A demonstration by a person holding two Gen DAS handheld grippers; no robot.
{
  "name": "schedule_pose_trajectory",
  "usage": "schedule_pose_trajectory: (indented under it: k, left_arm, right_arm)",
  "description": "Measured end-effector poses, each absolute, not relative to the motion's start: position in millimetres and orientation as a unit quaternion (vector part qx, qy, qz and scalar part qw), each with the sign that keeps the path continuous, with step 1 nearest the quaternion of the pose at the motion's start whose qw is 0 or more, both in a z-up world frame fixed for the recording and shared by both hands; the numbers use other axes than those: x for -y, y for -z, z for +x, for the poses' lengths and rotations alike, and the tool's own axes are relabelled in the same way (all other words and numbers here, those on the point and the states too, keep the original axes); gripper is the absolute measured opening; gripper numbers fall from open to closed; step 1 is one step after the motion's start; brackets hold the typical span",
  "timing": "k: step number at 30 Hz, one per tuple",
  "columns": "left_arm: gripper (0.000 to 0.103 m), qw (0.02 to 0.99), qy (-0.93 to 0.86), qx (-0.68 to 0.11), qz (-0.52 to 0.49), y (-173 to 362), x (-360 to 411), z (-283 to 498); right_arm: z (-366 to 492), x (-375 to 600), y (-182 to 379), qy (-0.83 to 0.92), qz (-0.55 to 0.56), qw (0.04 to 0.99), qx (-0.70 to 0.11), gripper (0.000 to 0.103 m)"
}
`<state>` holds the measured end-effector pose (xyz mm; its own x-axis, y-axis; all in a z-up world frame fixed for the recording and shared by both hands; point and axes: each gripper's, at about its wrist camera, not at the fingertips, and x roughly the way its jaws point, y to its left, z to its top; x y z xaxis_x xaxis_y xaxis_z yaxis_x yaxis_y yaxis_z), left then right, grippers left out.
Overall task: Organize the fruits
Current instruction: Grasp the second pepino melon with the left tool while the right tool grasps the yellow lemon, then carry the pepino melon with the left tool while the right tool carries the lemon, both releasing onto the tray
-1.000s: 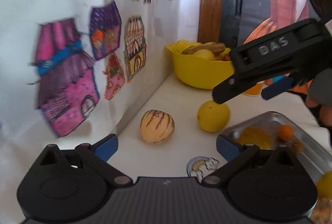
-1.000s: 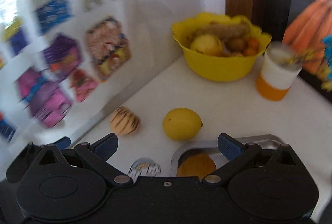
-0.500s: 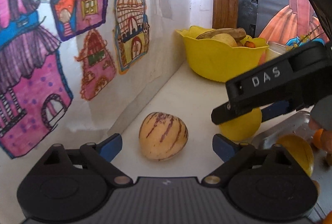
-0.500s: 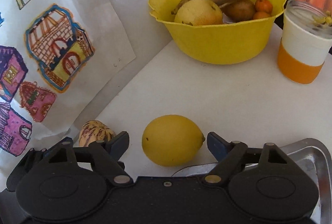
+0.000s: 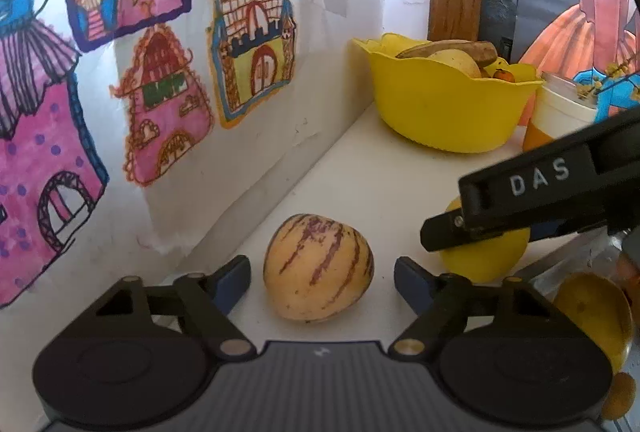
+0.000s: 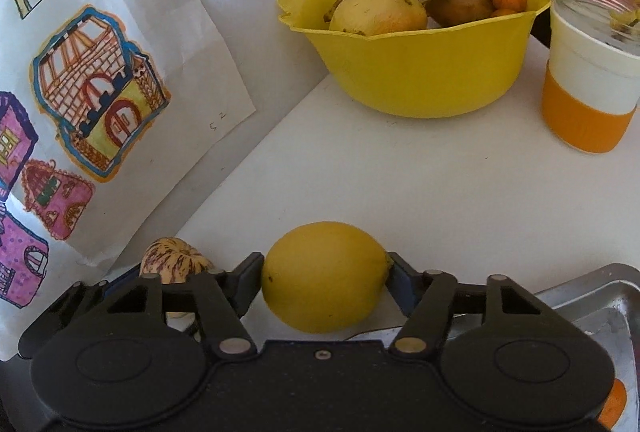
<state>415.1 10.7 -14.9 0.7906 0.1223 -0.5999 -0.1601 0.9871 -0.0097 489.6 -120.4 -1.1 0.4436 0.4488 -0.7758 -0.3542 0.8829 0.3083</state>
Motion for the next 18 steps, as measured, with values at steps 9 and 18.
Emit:
schedule_pose_trajectory:
  k: [9,18]
  left_arm:
    - [0.059,0.946,-0.059,-0.315,-0.047,12.2,-15.3,396.0]
    - [0.059,0.949,-0.042,-0.308,-0.054,-3.7,-15.1,359.6]
  right_arm:
    - [481.7,126.7,2.5,-0.239,0.066,0.847,-0.47,0.065]
    - [463.4,134.8,-17.9,-0.255,0.085,0.844,-0.465,0.065]
